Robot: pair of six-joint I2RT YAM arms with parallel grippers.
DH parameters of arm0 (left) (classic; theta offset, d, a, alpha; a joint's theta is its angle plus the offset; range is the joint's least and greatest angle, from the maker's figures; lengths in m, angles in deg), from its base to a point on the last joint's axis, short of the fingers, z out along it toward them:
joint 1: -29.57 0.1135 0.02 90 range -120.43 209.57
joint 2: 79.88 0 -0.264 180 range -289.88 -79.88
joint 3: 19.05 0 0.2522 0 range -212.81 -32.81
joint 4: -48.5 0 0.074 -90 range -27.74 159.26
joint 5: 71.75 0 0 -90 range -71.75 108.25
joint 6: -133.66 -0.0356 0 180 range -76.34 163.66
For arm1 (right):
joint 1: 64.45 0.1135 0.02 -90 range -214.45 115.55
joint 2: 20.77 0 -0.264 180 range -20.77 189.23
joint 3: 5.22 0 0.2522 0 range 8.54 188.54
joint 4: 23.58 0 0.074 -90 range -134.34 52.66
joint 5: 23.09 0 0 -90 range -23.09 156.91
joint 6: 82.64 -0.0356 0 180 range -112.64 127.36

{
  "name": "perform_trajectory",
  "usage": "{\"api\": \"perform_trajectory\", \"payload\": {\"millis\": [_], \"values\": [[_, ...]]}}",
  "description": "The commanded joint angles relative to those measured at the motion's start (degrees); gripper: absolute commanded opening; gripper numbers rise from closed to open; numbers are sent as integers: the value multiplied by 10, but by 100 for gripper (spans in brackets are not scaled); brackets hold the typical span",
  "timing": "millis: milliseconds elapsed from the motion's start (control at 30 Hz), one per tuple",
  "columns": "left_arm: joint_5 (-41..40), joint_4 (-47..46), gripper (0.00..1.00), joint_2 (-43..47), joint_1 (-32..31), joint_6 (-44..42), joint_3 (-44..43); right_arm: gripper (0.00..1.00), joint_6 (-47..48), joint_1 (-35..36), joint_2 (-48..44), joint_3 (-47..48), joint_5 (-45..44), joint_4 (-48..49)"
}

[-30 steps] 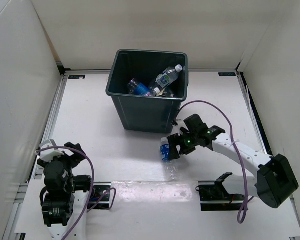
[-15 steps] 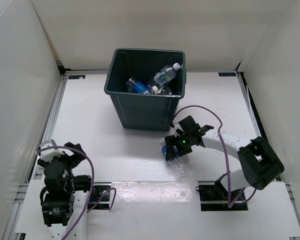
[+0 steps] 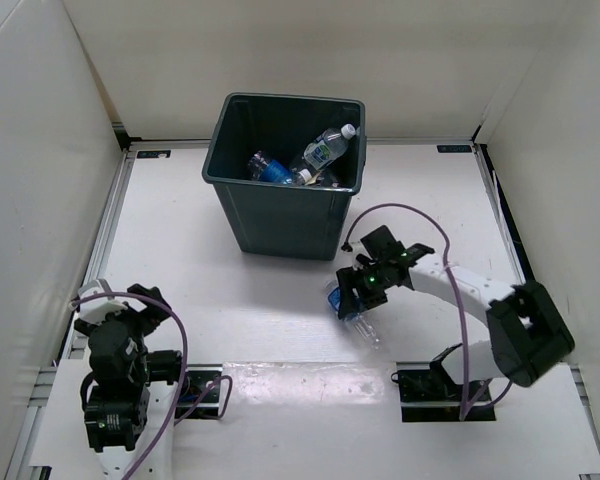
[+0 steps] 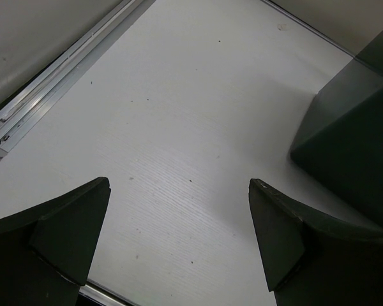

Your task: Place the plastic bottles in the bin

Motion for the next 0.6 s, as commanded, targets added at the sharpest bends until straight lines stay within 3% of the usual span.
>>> {"api": "perform_trajectory", "payload": {"millis": [0, 200, 267, 433, 567], "values": [[-8, -6, 100, -7, -1, 3, 10, 33, 26, -3, -70, 38, -2, -96], [-1, -18, 100, -23, -2, 1, 17, 33, 55, -72, -195, 92, -16, -182], [6, -23, 100, -32, -1, -4, 17, 30, 69, -134, -215, 137, -15, -202], [18, -36, 100, -39, -3, -12, 29, 14, 62, -306, -190, 261, -5, -236], [27, -42, 100, -51, -1, -17, 30, 15, 25, -331, -132, 452, -2, -179]]}}
